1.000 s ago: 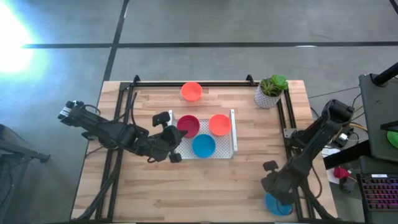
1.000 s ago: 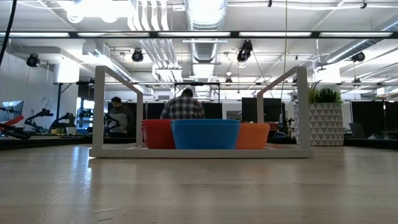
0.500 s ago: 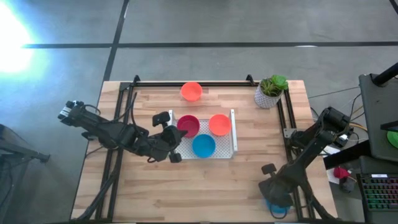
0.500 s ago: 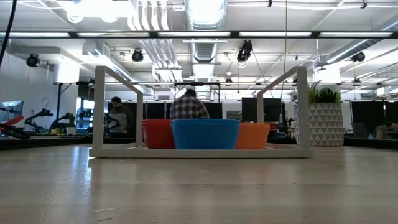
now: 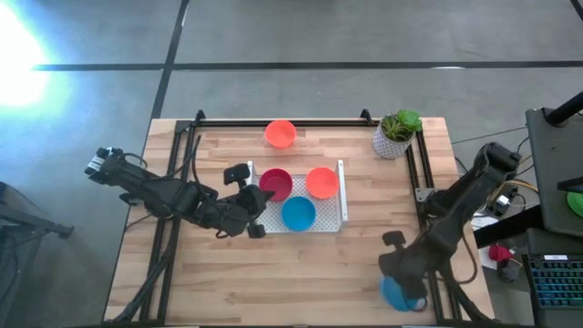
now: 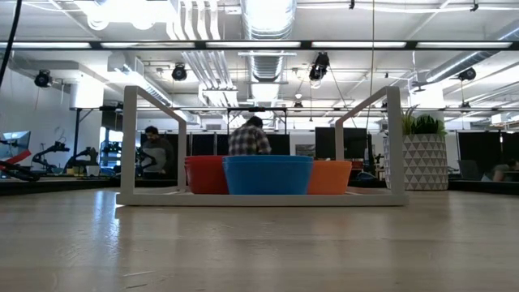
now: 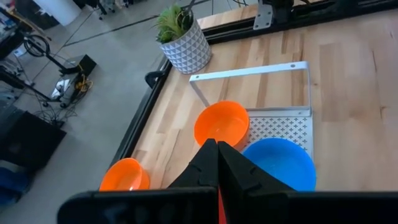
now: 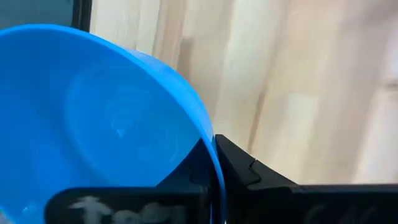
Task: Pick & Place Mini bowls
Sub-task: Stack the blue bowl on top of the blue bowls on the shelf
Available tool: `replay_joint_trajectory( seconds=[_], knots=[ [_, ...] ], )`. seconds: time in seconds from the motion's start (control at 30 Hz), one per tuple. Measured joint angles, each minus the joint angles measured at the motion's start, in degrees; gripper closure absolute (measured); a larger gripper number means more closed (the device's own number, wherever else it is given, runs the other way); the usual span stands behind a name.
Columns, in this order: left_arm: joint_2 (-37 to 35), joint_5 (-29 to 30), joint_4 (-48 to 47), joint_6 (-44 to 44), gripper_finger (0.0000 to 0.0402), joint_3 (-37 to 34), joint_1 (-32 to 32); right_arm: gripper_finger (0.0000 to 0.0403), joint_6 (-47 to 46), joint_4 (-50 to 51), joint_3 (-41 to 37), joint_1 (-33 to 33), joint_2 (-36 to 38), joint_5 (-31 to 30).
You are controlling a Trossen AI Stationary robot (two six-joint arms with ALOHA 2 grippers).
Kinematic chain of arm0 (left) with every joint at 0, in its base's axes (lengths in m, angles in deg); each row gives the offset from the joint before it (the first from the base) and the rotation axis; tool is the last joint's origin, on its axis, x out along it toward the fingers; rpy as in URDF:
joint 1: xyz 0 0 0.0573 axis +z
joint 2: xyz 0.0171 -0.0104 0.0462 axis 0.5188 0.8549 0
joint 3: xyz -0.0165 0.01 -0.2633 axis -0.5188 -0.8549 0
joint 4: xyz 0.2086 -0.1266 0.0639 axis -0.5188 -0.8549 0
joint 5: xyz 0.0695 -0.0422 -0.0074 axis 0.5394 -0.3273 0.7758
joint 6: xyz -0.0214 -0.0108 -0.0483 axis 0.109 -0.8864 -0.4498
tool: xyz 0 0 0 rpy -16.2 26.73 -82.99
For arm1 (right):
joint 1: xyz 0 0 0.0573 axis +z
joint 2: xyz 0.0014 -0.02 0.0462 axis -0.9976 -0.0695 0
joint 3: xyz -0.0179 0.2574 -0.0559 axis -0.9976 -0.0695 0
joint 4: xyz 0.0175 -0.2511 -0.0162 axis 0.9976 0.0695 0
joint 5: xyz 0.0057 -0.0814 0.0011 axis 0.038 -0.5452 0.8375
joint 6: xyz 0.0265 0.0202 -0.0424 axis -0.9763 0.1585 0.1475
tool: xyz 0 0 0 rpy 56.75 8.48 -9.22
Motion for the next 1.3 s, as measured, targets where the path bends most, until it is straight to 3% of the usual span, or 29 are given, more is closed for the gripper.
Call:
replay_joint_trajectory(
  seconds=[0.47,0.73,1.07,1.3],
  knots=[
    [-1.0,-1.4,0.0,5.2,0.0402,0.4,-0.1,0.0394,3.3,20.5,20.1,-10.9,2.2,-15.0],
    [-1.8,-1.5,0.0,4.1,0.0402,0.4,-0.1,0.0394,11.8,20.7,27.0,-22.9,2.3,-15.3],
    [-1.8,-1.5,0.1,4.0,0.0402,0.4,-0.1,0.0394,17.8,17.5,29.6,-38.3,2.2,-14.5],
    [-2.0,-1.5,0.1,6.5,0.0402,1.7,-0.1,0.0394,20.3,10.8,28.8,-45.8,2.2,-8.4]
  ],
)
